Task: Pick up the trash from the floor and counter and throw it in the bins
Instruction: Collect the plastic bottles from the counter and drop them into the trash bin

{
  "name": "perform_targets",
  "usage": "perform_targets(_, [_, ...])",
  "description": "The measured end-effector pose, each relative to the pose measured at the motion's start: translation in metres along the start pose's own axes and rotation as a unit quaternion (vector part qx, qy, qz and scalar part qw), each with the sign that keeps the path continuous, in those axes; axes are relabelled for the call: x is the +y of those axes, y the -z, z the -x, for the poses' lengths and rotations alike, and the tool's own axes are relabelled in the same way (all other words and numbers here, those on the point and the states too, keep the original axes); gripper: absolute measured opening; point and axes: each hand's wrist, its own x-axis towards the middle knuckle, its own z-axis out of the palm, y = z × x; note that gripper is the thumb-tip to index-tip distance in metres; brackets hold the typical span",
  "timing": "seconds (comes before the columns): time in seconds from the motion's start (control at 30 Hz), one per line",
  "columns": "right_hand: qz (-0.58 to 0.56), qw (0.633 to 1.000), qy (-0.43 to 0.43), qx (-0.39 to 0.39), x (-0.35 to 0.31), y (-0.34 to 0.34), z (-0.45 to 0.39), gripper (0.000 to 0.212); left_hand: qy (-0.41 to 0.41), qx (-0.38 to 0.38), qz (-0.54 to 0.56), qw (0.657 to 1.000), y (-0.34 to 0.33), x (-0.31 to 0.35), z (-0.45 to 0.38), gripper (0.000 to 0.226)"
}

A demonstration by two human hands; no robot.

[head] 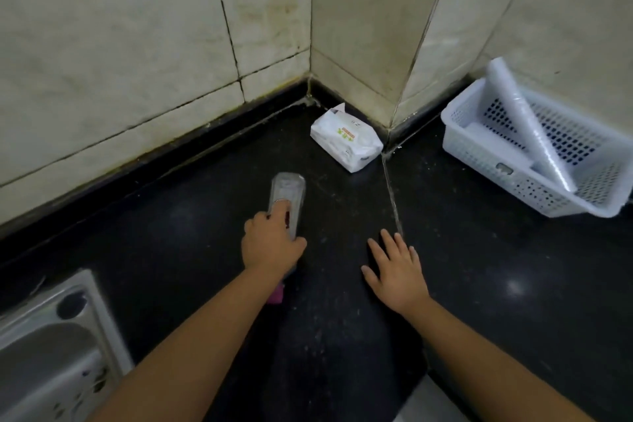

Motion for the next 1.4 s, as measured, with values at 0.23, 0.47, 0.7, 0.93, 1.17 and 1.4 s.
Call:
perform_targets(0.23, [-0.015,0.994,-0.025,0.103,0.034,0.041,0.042,0.057,-0.132,0.031,-0.049,0.990,0.011,0.071,0.014,0.060])
perform_targets(0.47, [-0.043,0.955,-0.205,0.211,0.136,0.072,0.182,0.055,-0.303,-0.013,-0.114,0.946,-0.034,0.187,0.124,0.058])
perform_targets(0.7, [-0.067,0.859,-0.419,0.285,0.225,0.005,0.454,0.054,-0.536,-0.098,-0.153,0.824,-0.127,0.269,0.377,0.046])
perform_targets(0.93, [-0.113,0.699,-0.636,0.308,0.245,-0.114,0.728,0.057,-0.731,-0.156,-0.207,0.631,-0.220,0.275,0.649,0.045])
perform_targets(1.17, [-0.170,0.521,-0.789,0.279,0.225,-0.250,0.943,0.053,-0.862,-0.205,-0.217,0.411,-0.308,0.240,0.894,0.041])
perform_targets(1.4, [-0.211,0.357,-0.879,0.236,0.231,-0.356,1.121,0.054,-0.913,-0.257,-0.229,0.217,-0.404,0.206,1.117,0.045])
